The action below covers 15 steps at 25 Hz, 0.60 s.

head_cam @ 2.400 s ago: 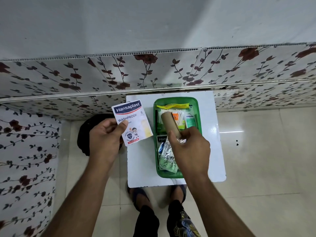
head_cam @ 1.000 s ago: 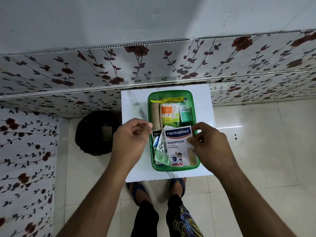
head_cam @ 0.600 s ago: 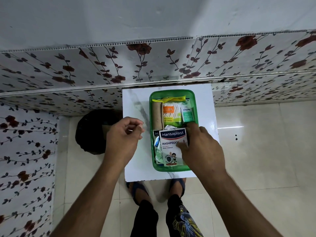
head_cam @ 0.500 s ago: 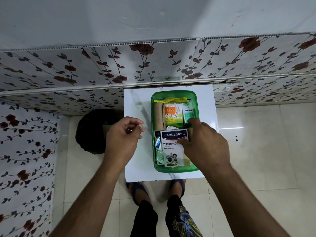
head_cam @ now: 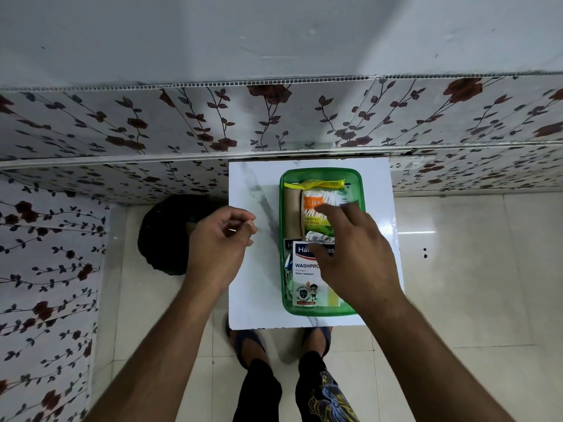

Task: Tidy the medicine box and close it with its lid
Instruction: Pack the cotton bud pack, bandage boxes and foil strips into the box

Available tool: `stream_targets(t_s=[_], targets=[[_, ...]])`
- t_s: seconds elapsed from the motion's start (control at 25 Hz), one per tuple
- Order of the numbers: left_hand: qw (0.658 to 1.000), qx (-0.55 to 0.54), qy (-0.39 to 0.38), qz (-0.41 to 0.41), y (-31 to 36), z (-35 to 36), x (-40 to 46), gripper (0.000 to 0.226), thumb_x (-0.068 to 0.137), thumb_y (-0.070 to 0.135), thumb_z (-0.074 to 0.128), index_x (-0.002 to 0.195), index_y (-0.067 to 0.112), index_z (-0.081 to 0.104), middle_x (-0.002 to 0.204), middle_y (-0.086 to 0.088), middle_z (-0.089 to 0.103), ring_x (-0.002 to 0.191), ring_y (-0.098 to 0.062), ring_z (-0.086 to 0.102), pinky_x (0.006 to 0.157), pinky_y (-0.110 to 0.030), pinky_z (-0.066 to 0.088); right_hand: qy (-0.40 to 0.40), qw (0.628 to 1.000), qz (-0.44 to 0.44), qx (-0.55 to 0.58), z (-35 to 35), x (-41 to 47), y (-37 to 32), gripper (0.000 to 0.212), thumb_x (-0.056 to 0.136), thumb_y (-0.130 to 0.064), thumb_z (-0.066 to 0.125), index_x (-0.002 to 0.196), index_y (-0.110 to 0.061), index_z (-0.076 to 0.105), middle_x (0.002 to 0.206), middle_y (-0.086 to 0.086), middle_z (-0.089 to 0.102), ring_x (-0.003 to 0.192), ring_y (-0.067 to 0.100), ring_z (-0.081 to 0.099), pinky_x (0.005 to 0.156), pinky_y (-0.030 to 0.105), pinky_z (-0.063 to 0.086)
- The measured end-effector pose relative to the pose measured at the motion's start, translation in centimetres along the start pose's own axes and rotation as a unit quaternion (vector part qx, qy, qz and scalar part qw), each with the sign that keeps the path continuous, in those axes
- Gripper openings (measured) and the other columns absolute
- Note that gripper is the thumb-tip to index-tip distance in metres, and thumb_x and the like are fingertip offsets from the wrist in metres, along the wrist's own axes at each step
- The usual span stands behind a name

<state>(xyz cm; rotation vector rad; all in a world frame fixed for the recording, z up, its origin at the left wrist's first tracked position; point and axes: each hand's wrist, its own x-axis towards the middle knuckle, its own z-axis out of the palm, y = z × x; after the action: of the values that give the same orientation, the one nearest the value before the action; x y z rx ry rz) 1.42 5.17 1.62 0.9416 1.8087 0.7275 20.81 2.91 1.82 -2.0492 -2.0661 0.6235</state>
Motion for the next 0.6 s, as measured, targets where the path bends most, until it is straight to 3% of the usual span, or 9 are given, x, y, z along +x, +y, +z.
stream_targets(t_s=[0.08,0.16,0.32,0.6], targets=[[1.0,-0.007,0.0,0.001,0.1,0.1,0.1,0.015,0.09,0.0,0.06,0.087,0.011,0.07,0.079,-0.004,0.072,0.064,-0.008,0.065,0.055,-0.007,0.046,-0.008,0.999,-0.041,-0.003,0.3,2.1,-0.6,0.067,0.076,-0.029,0.076,0.137,-0.02,0.051,0.134,0.005,0.057,0.116,0.033,0.054,0.092,0.043,0.05],[1.0,-0.012,-0.005,0.0,0.2,0.2,0.2,0.015,0.09,0.0,0.06,0.087,0.011,0.07,0.08,-0.006,0.072,0.067,-0.011,0.065,0.055,-0.007,0.046,-0.059,0.997,-0.054,-0.018,0.9,4.1,-0.9,0.068,0.078,-0.031,0.071,0.141,-0.02,0.047,0.141,0.003,0.054,0.122,0.035,0.049,0.098,0.046,0.046],[1.0,-0.009,-0.014,0.0,0.1,0.3,0.5,0.013,0.088,0.002,0.062,0.086,0.012,0.07,0.082,-0.007,0.072,0.07,-0.016,0.065,0.054,-0.007,0.045,-0.07,0.995,-0.055,-0.046,1.3,5.3,-1.1,0.063,0.076,-0.032,0.068,0.137,-0.023,0.053,0.133,0.0,0.06,0.114,0.035,0.051,0.091,0.045,0.046],[1.0,-0.003,-0.021,0.011,-0.3,1.1,0.8,0.017,0.088,0.004,0.063,0.082,0.018,0.069,0.082,-0.007,0.072,0.063,-0.011,0.066,0.057,-0.009,0.047,-0.067,0.995,-0.064,-0.022,1.1,4.7,-1.3,0.068,0.077,-0.032,0.068,0.141,-0.025,0.049,0.141,0.001,0.055,0.12,0.036,0.049,0.095,0.047,0.044]])
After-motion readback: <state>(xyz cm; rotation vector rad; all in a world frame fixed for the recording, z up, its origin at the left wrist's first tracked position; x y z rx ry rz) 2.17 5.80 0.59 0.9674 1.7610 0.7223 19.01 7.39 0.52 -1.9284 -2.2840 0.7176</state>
